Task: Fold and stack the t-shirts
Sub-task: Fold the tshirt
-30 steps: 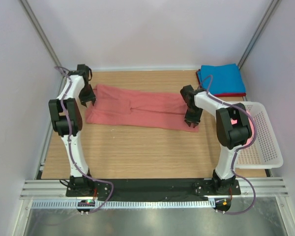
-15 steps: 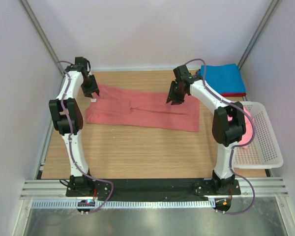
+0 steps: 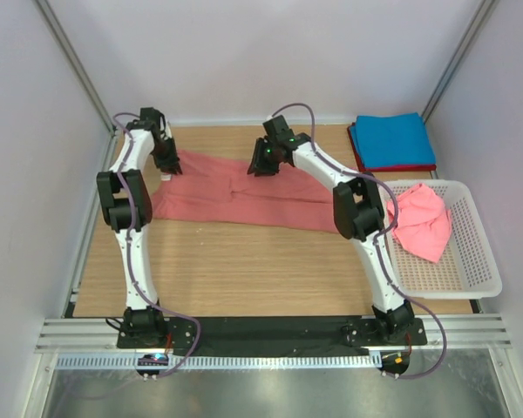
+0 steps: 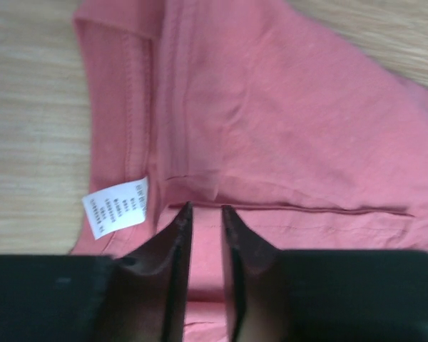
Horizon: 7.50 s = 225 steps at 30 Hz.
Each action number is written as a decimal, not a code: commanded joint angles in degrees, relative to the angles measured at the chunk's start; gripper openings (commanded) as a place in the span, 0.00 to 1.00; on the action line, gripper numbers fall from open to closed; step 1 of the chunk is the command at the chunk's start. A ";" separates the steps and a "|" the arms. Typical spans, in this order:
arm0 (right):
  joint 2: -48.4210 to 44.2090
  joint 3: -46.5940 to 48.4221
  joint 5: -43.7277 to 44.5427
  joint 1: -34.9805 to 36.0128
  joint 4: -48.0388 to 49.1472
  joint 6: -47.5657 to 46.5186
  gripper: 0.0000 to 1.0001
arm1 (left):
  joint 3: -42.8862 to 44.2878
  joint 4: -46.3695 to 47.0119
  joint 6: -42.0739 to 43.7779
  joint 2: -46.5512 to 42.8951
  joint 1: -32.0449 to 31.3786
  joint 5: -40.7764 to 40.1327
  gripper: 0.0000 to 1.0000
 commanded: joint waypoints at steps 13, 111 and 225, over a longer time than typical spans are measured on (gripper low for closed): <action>9.80 7.82 -1.68 4.78 10.58 7.32 0.37 | 1.13 5.34 0.84 -3.29 0.16 0.78 0.07; 8.49 9.68 4.47 5.92 19.18 7.41 0.01 | -8.73 10.45 2.42 -8.49 4.38 8.23 0.00; -29.29 -48.04 17.57 4.95 -3.66 -21.52 0.61 | -25.78 8.42 -15.25 -25.99 4.64 -11.98 0.57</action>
